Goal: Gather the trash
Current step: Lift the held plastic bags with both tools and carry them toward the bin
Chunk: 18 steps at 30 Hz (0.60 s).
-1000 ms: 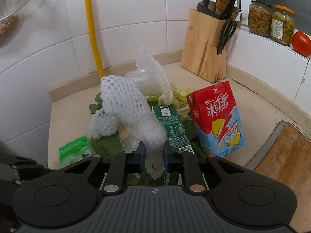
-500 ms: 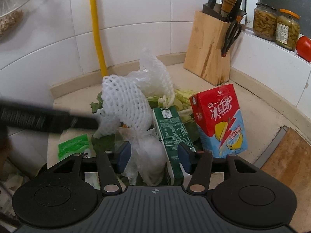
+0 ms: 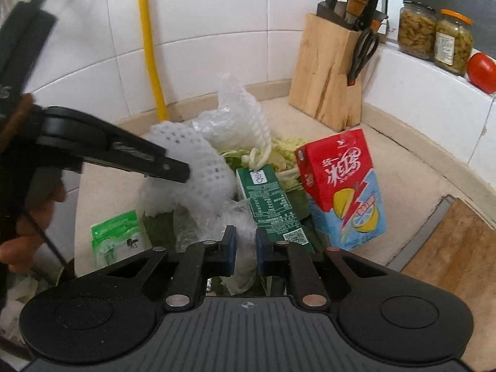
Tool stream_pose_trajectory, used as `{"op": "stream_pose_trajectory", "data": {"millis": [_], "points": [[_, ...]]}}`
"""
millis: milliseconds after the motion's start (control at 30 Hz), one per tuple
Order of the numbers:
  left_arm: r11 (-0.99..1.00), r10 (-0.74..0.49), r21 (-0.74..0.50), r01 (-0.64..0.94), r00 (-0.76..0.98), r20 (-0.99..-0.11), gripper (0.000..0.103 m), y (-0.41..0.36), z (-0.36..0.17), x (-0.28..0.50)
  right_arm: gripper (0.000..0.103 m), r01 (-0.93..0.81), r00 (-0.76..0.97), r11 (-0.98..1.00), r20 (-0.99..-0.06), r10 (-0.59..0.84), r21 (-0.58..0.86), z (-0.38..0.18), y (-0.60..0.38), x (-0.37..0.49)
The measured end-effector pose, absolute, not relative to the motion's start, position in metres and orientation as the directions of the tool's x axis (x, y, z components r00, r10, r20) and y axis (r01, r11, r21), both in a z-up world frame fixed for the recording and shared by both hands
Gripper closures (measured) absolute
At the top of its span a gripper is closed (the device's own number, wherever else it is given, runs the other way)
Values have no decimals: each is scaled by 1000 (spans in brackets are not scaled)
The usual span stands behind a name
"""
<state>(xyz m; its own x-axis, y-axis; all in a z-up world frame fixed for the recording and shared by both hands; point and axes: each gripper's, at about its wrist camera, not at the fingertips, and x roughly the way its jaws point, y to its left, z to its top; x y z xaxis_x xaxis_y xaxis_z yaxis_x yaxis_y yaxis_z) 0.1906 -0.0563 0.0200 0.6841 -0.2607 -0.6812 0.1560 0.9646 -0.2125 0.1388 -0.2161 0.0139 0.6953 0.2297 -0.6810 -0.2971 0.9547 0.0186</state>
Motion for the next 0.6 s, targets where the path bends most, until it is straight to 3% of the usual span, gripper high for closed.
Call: {"op": "stream_pose_trajectory", "data": {"millis": [600], "points": [[959, -277, -229, 168, 727, -628, 93, -31, 35, 158, 86, -217, 768, 974, -627, 131, -63, 42, -199, 122]]}}
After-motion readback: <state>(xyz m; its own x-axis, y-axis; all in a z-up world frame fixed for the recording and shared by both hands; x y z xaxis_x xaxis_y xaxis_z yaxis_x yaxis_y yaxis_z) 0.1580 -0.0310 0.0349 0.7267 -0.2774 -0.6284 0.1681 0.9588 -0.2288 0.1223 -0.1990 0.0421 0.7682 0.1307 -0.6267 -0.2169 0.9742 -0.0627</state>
